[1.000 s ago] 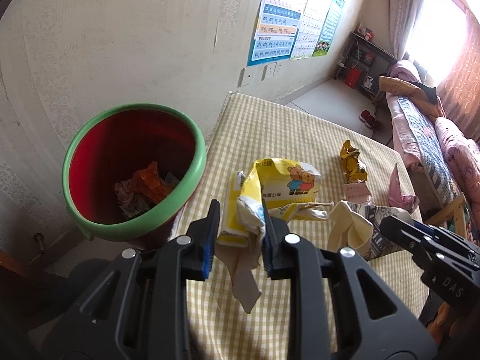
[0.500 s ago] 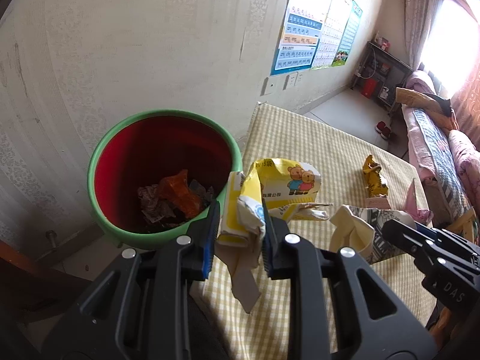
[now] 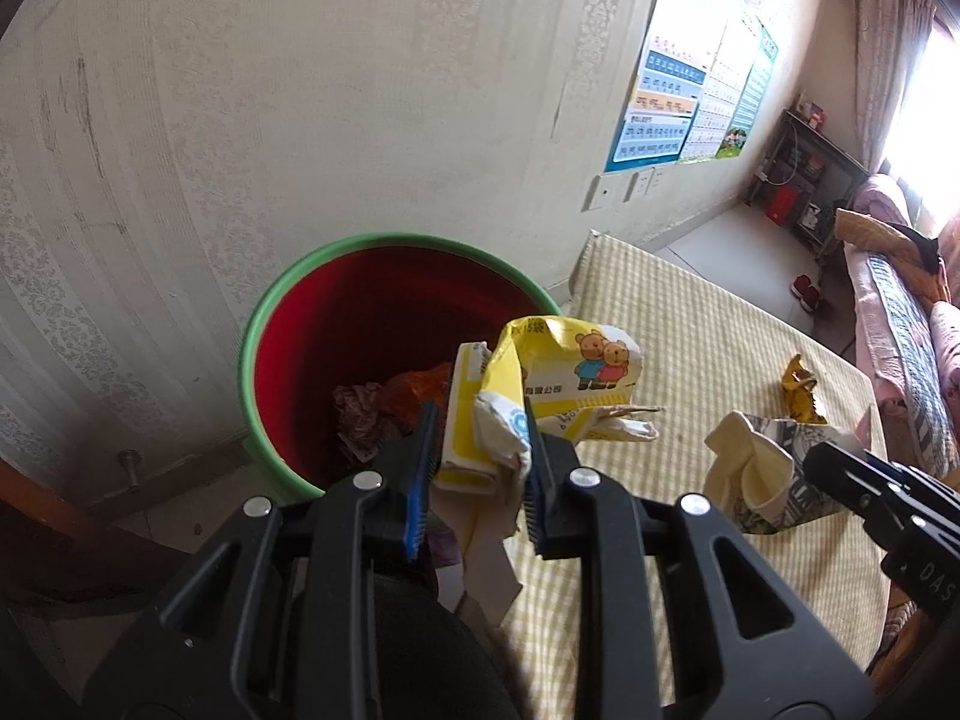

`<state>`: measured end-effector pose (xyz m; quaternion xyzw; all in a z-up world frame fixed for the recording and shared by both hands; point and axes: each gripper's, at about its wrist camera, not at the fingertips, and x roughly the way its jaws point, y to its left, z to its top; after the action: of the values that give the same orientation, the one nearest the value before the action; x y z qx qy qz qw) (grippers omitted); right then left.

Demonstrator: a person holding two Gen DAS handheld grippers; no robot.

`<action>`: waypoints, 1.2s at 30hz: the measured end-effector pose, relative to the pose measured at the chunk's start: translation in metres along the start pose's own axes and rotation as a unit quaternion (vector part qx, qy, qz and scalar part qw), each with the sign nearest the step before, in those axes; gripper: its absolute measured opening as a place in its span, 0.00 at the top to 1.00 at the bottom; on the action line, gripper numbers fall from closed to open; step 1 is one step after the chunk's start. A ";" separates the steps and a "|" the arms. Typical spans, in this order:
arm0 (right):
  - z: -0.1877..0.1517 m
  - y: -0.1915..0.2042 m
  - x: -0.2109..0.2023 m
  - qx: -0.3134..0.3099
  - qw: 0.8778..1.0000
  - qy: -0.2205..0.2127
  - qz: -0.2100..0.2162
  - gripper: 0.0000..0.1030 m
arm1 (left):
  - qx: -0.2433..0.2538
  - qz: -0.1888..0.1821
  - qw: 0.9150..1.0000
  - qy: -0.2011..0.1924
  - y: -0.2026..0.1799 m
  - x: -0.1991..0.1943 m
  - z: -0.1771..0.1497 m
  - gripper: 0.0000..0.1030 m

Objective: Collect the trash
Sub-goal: 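Lower both wrappers over the red bin and open both tools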

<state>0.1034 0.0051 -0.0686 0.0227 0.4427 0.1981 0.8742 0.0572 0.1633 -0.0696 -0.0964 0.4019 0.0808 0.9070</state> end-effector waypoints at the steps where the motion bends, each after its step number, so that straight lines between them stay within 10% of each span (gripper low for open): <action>1: 0.001 0.002 0.001 -0.002 1.000 0.000 0.001 0.75 | 0.000 0.004 1.000 -0.001 0.003 0.001 0.002 0.76; 36: 0.049 0.049 0.070 -0.014 0.999 0.021 0.032 0.75 | -0.050 0.054 0.997 0.013 0.063 0.037 0.030 0.76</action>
<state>0.1625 0.0828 -0.0820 0.0205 0.4571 0.2330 0.8581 0.0892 0.2343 -0.0838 -0.1208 0.4139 0.1485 0.8900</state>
